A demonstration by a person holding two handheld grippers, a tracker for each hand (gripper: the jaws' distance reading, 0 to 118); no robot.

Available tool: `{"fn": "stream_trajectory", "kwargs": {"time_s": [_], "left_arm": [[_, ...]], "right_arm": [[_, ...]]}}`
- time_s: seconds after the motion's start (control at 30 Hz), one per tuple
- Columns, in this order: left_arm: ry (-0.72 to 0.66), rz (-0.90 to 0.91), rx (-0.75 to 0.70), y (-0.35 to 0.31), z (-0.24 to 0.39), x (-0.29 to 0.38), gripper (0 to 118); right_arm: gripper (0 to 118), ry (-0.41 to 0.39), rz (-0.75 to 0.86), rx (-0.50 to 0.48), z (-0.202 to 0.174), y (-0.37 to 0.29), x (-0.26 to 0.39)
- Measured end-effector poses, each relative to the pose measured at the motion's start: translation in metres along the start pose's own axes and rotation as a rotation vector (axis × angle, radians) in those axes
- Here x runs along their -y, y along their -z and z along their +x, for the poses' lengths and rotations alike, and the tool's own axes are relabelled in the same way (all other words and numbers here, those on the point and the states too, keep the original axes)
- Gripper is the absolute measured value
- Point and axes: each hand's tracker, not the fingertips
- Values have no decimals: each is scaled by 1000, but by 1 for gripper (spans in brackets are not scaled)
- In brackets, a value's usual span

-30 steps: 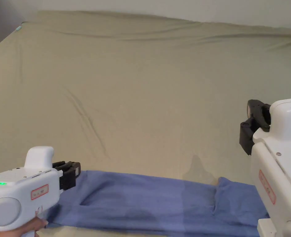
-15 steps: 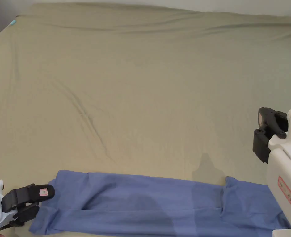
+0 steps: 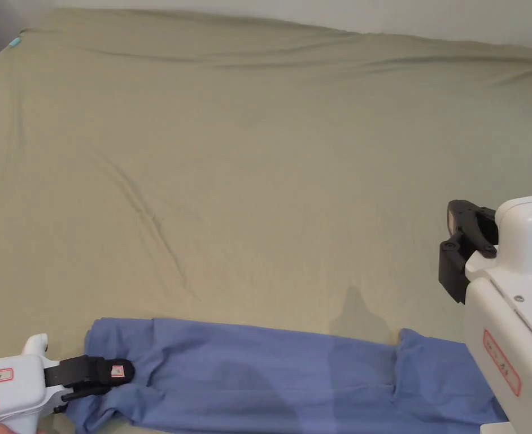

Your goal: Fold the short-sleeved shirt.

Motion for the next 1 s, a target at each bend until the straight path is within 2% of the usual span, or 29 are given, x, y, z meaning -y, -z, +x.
{"fn": "stream_trajectory", "kwargs": {"time_s": [0.1,0.23,0.27,0.4,0.53,0.8,1.0], "left_arm": [[28,28,-29,-15,10,3,5],[45,72,13,-34,21,6,5],[58,85,9,-39,-2,-9,5],[78,141,-17,-63,17,-10,5],[51,230,-107,-100,14,-18,5],[296,170,-202,-91,69,-11,5],[456,76,-227,-28,145,18,5]], "right_arm": [[0,-5,-5,19,2,-1,-1],[0,12,-3,24,7,-4,-2],[0,11,-3,28,7,-5,-2],[0,3,3,35,12,-9,-2],[0,11,9,44,15,-13,-3],[0,33,16,42,17,-22,-7],[0,18,32,44,24,-35,-5]]}}
